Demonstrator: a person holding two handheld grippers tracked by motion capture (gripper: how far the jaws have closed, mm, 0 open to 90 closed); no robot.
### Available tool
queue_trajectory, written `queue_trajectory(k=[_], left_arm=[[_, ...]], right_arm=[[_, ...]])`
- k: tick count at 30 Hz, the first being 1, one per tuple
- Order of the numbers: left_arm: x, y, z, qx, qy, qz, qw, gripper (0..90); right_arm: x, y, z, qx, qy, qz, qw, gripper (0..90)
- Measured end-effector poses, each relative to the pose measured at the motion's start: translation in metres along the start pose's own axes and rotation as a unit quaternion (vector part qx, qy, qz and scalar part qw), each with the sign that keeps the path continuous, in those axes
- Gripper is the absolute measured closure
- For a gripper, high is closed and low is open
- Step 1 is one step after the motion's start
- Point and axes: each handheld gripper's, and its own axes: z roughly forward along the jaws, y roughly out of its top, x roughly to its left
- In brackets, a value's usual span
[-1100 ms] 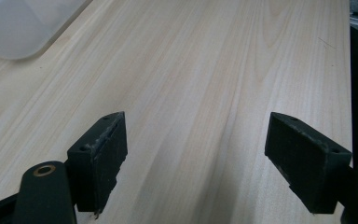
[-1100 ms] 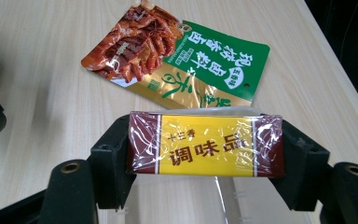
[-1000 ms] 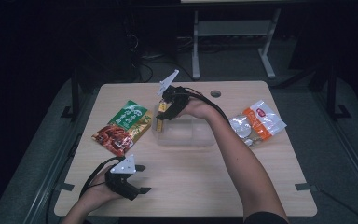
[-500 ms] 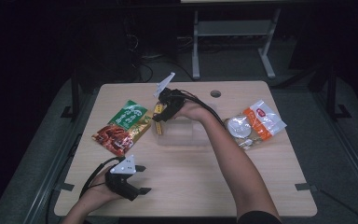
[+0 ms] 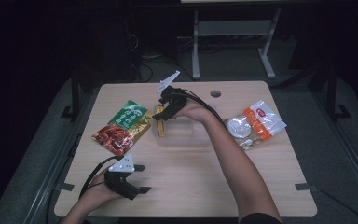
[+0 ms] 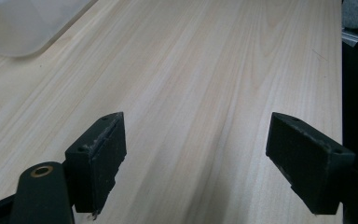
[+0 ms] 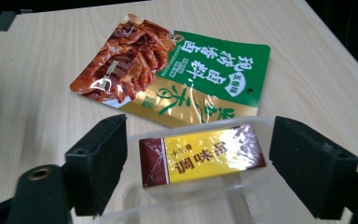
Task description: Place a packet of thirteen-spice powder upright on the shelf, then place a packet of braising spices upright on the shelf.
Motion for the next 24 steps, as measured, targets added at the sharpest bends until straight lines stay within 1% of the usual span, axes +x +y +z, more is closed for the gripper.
queue_trajectory(k=[1,2,3,4,6,9,10,12,13,15,16,17,18,20,21,22,23,24], left_arm=[[0.0,0.0,0.0,0.001,0.001,0.002,1.0,19.5],[0.0,0.0,0.0,0.001,0.001,0.002,1.0,19.5],[0.001,-0.001,0.0,0.003,0.002,0.003,1.0,19.5],[0.001,-0.001,-0.001,0.004,0.002,0.002,1.0,19.5],[0.001,-0.002,-0.001,0.003,0.003,0.003,1.0,19.6],[0.002,-0.002,-0.001,0.002,0.003,0.0,1.0,19.6],[0.002,-0.002,-0.001,0.002,0.003,0.0,1.0,19.7],[0.001,-0.002,0.0,0.001,0.003,-0.002,1.0,19.6],[0.001,-0.002,0.0,0.006,0.003,0.001,1.0,19.7],[0.001,-0.002,0.0,0.006,0.003,0.001,1.0,19.7],[0.001,-0.002,0.0,0.005,0.003,0.0,1.0,19.6],[0.001,-0.002,0.0,0.005,0.003,0.0,1.0,19.7],[0.001,-0.002,0.001,0.004,0.004,-0.003,1.0,19.7],[0.001,-0.001,0.0,0.005,0.005,0.0,1.0,19.6],[0.001,-0.001,0.0,0.005,0.005,0.0,1.0,19.6],[0.0,-0.001,0.0,0.001,0.005,-0.004,1.0,19.6],[0.0,-0.001,0.001,0.0,0.004,-0.006,1.0,19.5],[0.0,-0.001,0.001,0.0,0.004,-0.006,1.0,19.5]], right_arm=[[0.001,-0.001,-0.004,0.002,-0.006,0.002,1.0,16.6],[0.001,-0.001,-0.004,0.002,-0.006,0.002,1.0,16.6],[0.003,-0.004,-0.011,0.002,-0.015,-0.001,0.9999,15.2],[0.005,-0.005,-0.016,0.001,-0.018,0.006,0.9998,15.1],[0.005,-0.011,-0.025,-0.004,-0.024,0.008,0.9997,13.8],[0.009,-0.019,-0.037,-0.009,-0.027,0.031,0.9991,13.5],[0.009,-0.019,-0.037,-0.009,-0.027,0.031,0.9991,13.5],[0.013,-0.027,-0.047,-0.014,-0.033,0.034,0.9988,13.5],[0.021,-0.033,-0.055,-0.018,-0.039,0.043,0.9981,13.5],[0.028,-0.04,-0.062,-0.021,-0.048,0.038,0.9979,13.5],[0.032,-0.043,-0.065,-0.023,-0.048,0.036,0.9979,13.5],[0.036,-0.047,-0.068,-0.02,-0.05,0.041,0.9977,13.5],[0.04,-0.05,-0.07,-0.019,-0.055,0.042,0.9974,13.5],[0.049,-0.059,-0.075,-0.02,-0.058,0.041,0.9972,13.5],[0.053,-0.062,-0.076,-0.019,-0.06,0.048,0.9969,13.5],[0.057,-0.067,-0.077,-0.012,-0.063,0.046,0.9969,13.5],[0.06,-0.071,-0.078,-0.014,-0.061,0.045,0.997,13.5],[0.06,-0.071,-0.078,-0.014,-0.061,0.045,0.997,13.5]])
